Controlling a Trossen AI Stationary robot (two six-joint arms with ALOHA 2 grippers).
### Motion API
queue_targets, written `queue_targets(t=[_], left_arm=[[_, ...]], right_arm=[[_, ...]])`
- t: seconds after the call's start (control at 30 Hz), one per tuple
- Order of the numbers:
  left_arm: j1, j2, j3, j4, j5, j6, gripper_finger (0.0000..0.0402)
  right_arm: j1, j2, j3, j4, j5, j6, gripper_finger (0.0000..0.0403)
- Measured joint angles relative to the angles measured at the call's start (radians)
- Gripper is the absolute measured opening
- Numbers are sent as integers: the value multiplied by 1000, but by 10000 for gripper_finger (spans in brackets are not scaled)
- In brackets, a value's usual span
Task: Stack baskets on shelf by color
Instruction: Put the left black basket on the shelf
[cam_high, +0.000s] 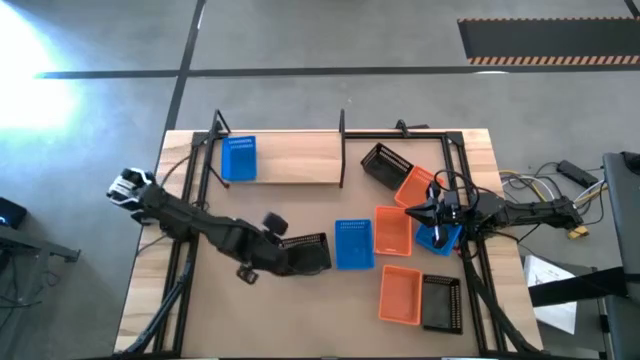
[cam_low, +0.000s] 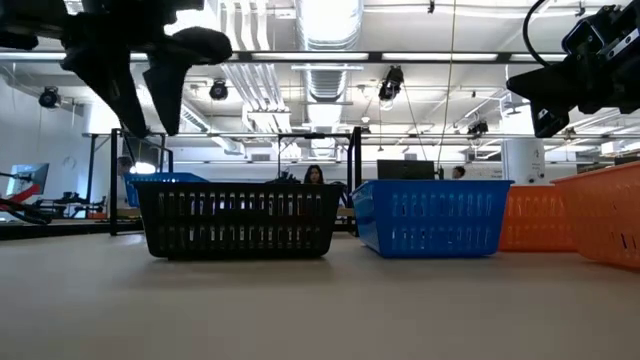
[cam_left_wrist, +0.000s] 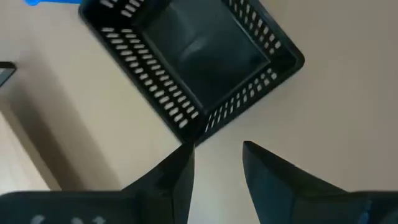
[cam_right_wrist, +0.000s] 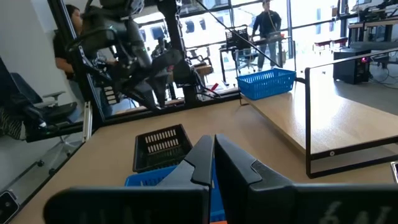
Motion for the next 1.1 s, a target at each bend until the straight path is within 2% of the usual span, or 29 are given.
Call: queue_targets(t=[0.13,0.33,0.5,0.7,0.97,1.1], left_arm=[[-7,71,4,3,6,33,151],[-9,184,29,27,24,179,195],[-8,266,65,36,22,230,195],[2,291,67,35,-36,237,136],[32,279,109,40,15,227,12],[35,263,174,27,25,177,7]], right_arm=[[0,0,0,0,0,0,9],[0,0,0,0,0,0,9],[0,0,0,0,0,0,9],[0,0,0,0,0,0,9],[0,0,0,0,0,0,9],[0,0,0,0,0,0,9]])
